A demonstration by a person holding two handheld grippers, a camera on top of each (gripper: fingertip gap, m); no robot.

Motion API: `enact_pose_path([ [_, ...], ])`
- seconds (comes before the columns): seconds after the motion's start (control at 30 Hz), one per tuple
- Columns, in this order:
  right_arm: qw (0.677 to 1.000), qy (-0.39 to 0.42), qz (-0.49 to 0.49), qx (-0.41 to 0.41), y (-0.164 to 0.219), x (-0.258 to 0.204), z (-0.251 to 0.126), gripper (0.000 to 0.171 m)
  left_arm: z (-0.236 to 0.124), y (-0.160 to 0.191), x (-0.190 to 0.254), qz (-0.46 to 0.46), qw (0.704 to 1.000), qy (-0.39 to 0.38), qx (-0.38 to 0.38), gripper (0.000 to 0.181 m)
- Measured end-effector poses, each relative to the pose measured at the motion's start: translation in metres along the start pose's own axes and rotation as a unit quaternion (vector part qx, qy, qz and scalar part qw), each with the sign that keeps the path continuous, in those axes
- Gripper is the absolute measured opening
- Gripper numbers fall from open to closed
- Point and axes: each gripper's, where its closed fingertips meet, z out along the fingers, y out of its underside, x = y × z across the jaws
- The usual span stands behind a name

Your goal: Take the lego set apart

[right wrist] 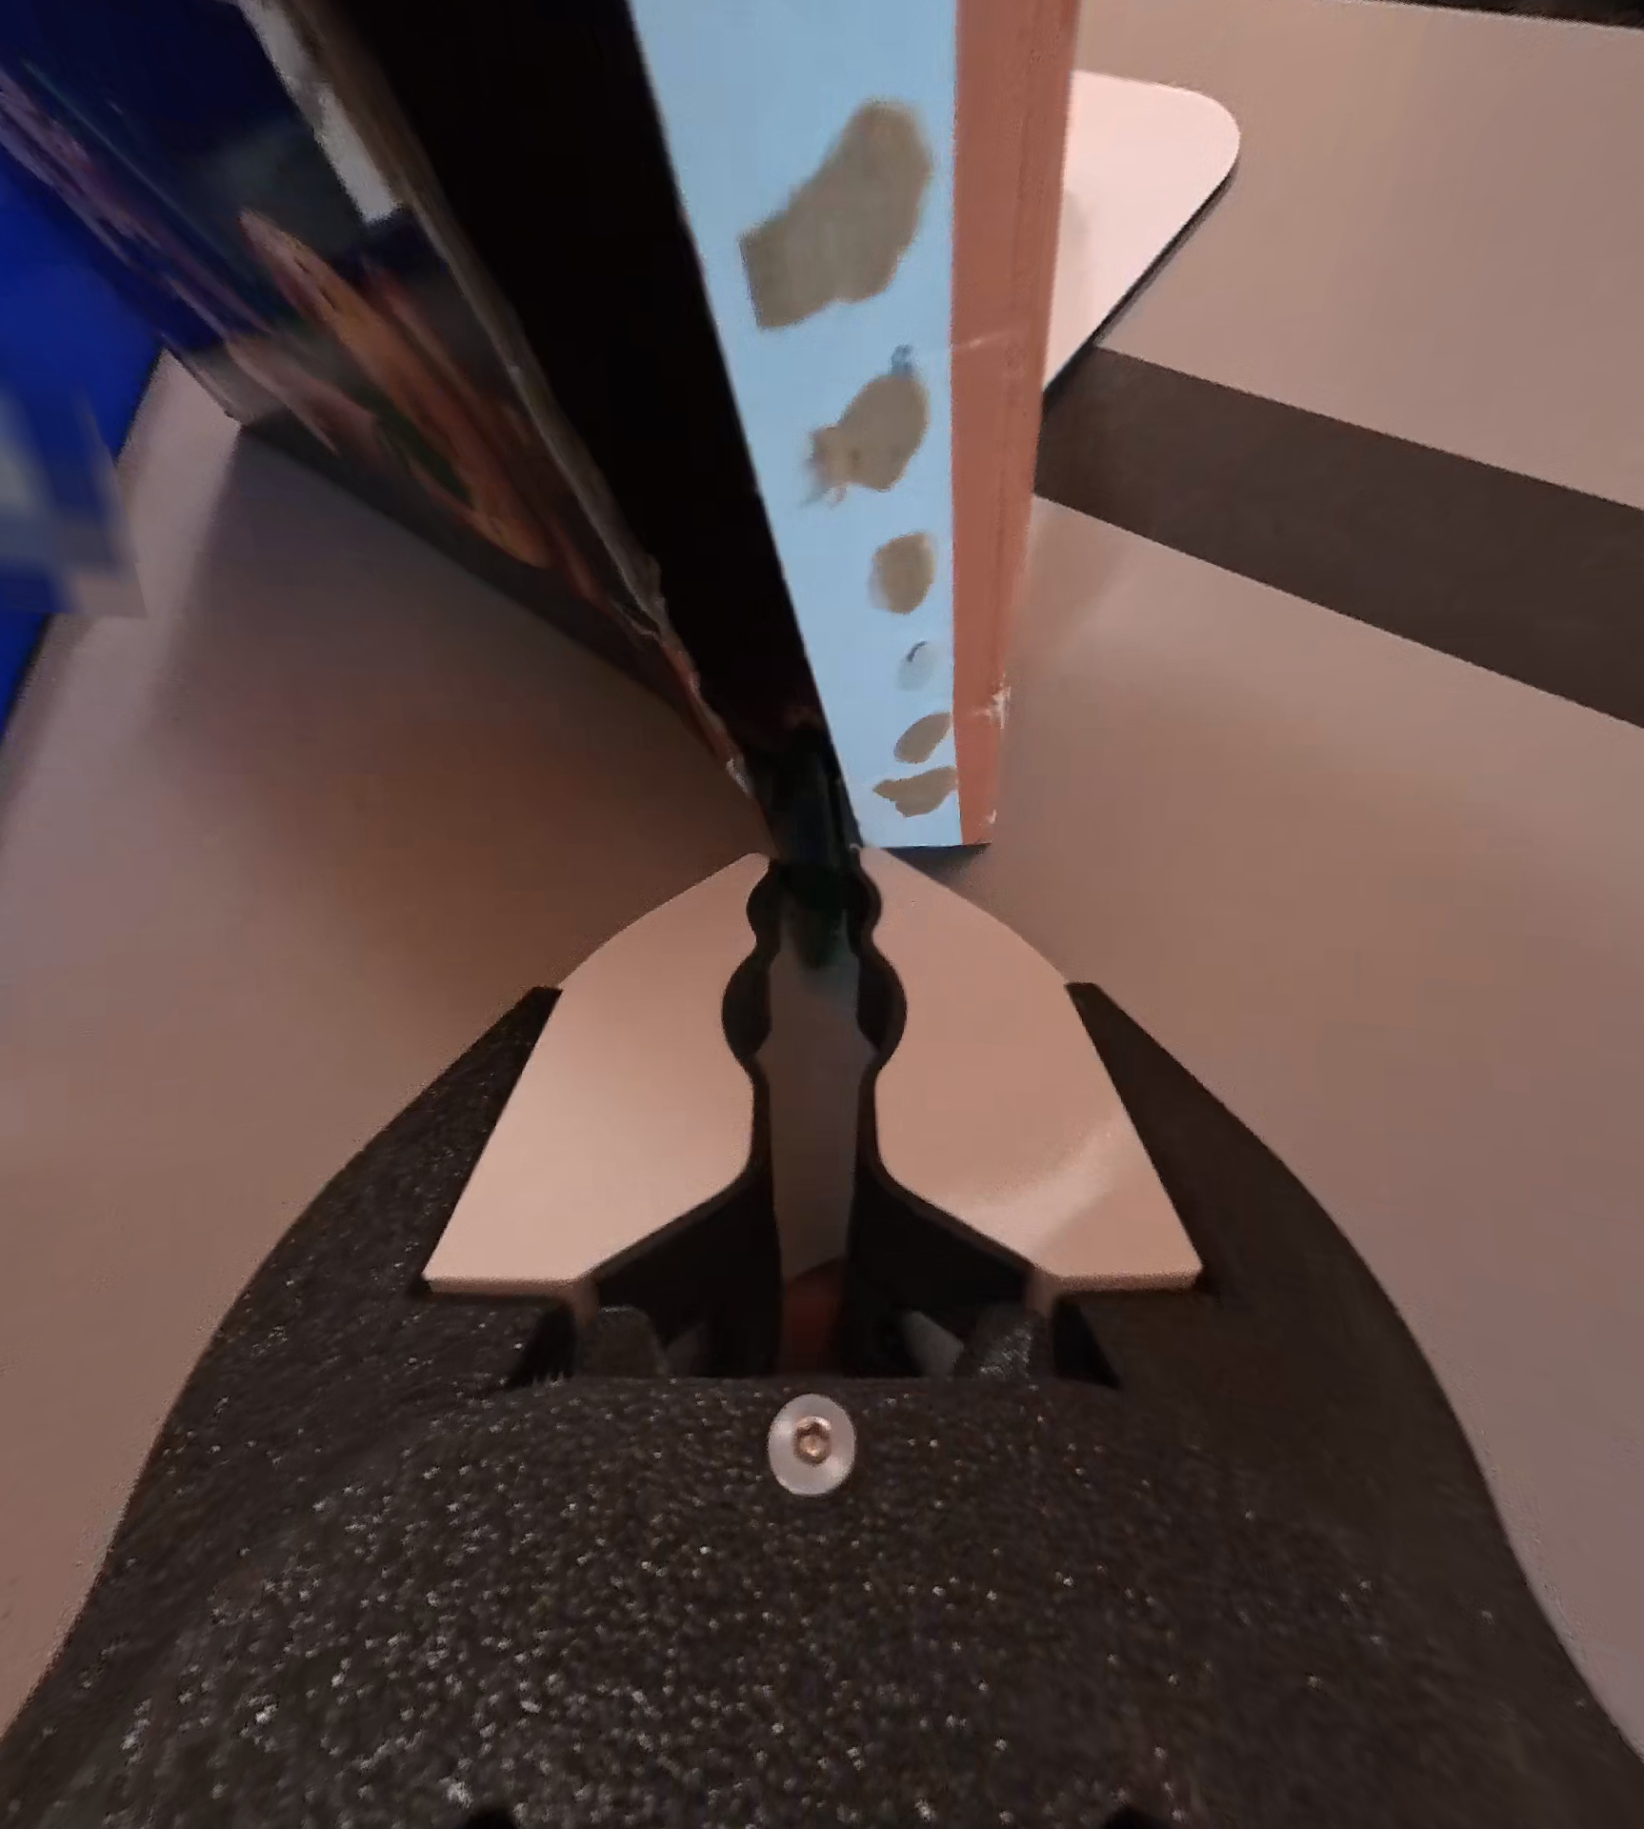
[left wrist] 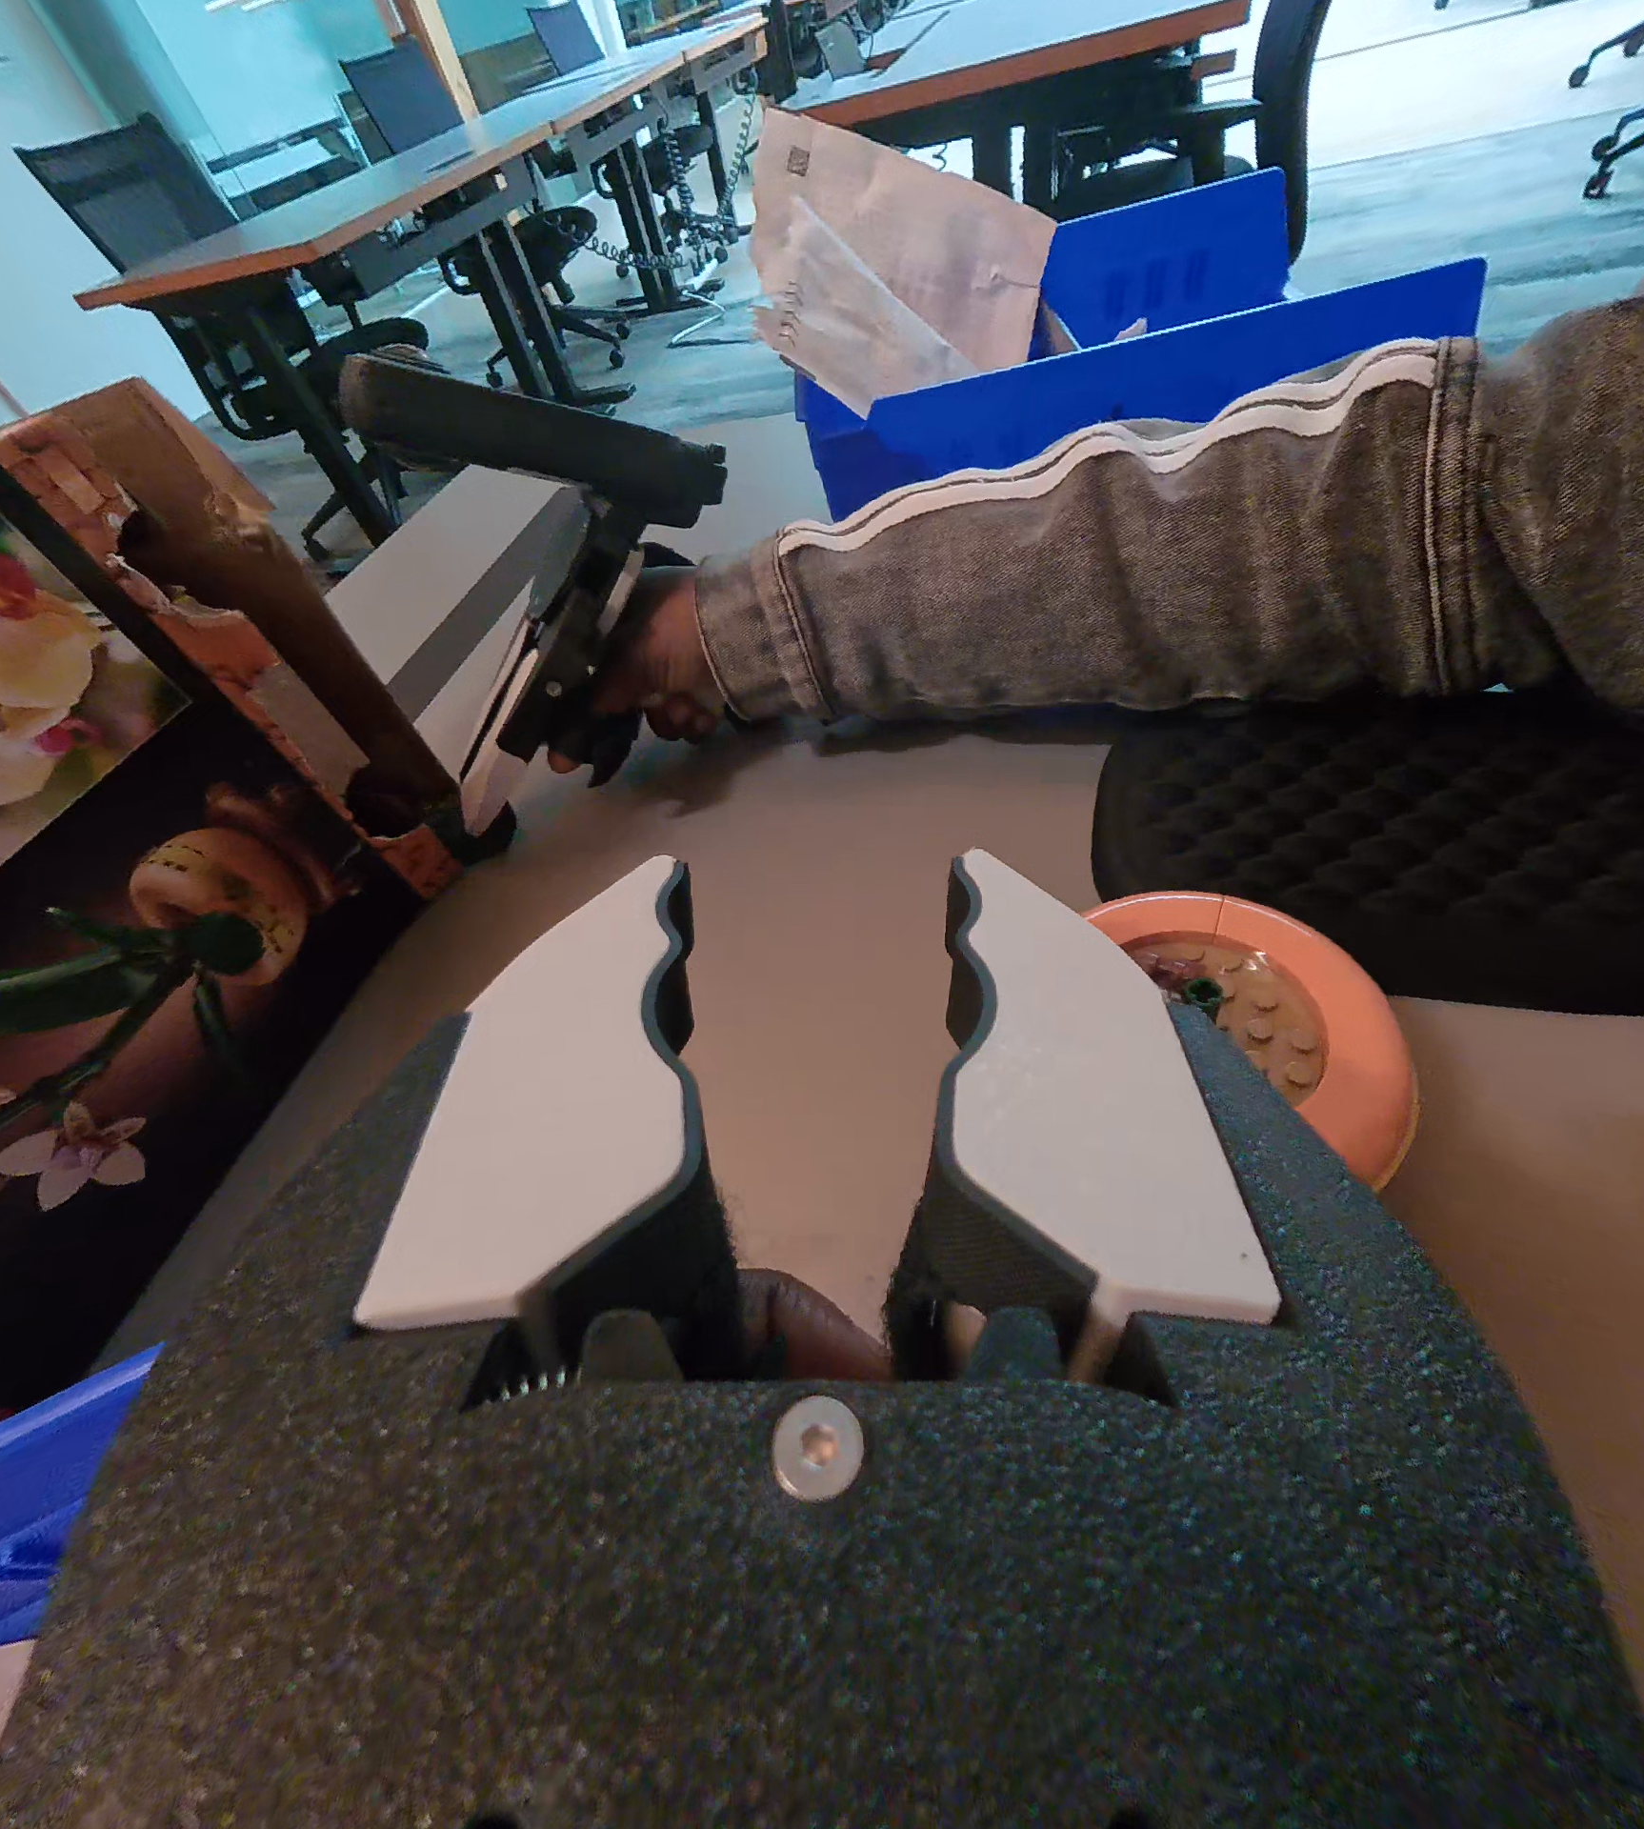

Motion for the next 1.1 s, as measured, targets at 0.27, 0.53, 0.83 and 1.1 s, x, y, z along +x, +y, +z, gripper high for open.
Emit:
enact_pose_path([
  [0.27, 0.998, -0.014, -0.063, 0.012, 0.013, -0.030, -0.038, 0.006, -0.004, -0.003, -0.016, -0.004, 0.999, -0.049, 0.013, 0.047],
  [0.53, 0.852, 0.010, -0.463, 0.244, -0.032, -0.173, -0.126, 0.005, -0.021, -0.010, -0.030, -0.110, 0.992, -0.040, 0.055, 0.037],
  [0.83, 0.715, 0.058, -0.618, 0.320, -0.021, -0.250, -0.141, 0.005, -0.037, -0.034, -0.013, -0.140, 0.978, 0.056, 0.143, 0.055],
  [1.1, 0.692, 0.072, -0.633, 0.340, -0.017, -0.268, -0.143, 0.005, -0.026, -0.038, 0.003, -0.106, 0.980, 0.075, 0.149, 0.045],
])
